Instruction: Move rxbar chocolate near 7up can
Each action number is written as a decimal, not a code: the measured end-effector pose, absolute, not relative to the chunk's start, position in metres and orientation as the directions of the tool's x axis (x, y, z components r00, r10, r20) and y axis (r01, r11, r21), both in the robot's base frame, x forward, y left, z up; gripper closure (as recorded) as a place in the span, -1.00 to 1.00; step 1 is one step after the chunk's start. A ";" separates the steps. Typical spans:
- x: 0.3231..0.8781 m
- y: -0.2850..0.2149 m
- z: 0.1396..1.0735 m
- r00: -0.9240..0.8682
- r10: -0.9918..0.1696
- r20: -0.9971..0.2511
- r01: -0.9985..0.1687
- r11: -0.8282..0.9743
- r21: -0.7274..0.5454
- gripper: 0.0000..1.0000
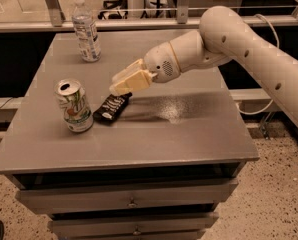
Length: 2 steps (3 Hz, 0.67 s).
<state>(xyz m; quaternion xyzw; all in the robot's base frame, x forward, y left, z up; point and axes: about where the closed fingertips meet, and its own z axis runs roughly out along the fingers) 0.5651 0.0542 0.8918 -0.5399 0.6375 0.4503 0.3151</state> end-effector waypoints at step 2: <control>0.577 0.017 0.888 -0.227 -0.411 -0.883 -0.974 0.090 0.209 -1.00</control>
Offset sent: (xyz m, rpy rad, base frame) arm 0.0240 -0.0764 -0.0028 -0.0425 -0.0570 -0.1512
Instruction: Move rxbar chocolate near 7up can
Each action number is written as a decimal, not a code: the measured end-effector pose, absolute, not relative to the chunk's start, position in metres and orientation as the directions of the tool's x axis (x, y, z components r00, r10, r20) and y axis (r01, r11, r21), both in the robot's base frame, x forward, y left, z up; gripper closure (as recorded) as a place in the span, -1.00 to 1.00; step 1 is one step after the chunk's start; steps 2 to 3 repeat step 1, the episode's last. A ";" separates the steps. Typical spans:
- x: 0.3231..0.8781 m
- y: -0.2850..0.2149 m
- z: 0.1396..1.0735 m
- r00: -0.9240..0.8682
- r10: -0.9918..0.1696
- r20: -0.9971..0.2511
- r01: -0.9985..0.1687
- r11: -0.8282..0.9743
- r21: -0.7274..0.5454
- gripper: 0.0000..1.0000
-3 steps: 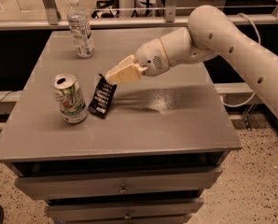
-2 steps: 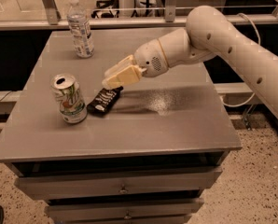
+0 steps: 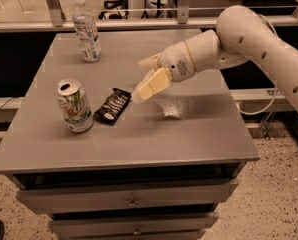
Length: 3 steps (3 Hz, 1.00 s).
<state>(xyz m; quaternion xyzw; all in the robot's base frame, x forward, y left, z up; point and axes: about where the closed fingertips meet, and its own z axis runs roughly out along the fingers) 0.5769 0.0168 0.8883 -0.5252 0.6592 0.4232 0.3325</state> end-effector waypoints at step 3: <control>0.578 0.013 0.888 -0.228 -0.411 -0.883 -0.974 0.098 0.205 -1.00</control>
Offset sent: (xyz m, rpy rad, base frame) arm 0.0000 0.0000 0.0000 0.0000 0.0000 0.0000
